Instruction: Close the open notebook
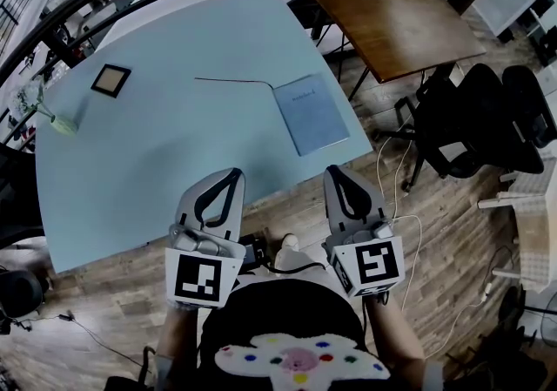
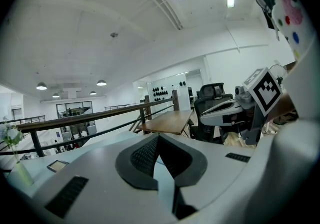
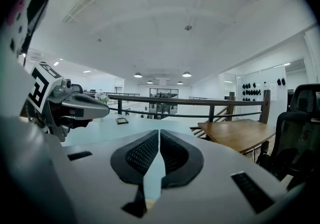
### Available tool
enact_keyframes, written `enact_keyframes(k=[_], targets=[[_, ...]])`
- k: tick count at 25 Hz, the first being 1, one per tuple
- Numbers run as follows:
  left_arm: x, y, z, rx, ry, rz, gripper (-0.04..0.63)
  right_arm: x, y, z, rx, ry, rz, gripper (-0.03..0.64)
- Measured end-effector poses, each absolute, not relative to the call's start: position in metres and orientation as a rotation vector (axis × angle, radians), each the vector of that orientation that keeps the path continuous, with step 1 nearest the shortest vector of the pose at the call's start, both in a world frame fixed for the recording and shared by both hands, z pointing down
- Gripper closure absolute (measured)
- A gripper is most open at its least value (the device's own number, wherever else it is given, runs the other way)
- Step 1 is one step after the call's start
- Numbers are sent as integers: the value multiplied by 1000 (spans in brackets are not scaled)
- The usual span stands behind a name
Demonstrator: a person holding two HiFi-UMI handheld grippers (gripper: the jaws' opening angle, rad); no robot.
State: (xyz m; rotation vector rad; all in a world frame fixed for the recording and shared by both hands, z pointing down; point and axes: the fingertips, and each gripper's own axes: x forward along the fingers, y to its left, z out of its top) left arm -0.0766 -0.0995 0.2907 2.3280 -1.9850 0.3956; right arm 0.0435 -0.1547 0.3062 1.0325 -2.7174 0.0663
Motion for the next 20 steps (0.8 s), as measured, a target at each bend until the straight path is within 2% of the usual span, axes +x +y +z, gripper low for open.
enact_keyframes(k=[20], targets=[[-79, -97, 290, 2310, -2011, 400, 578, 45, -150, 310, 1025, -2705, 78, 577]])
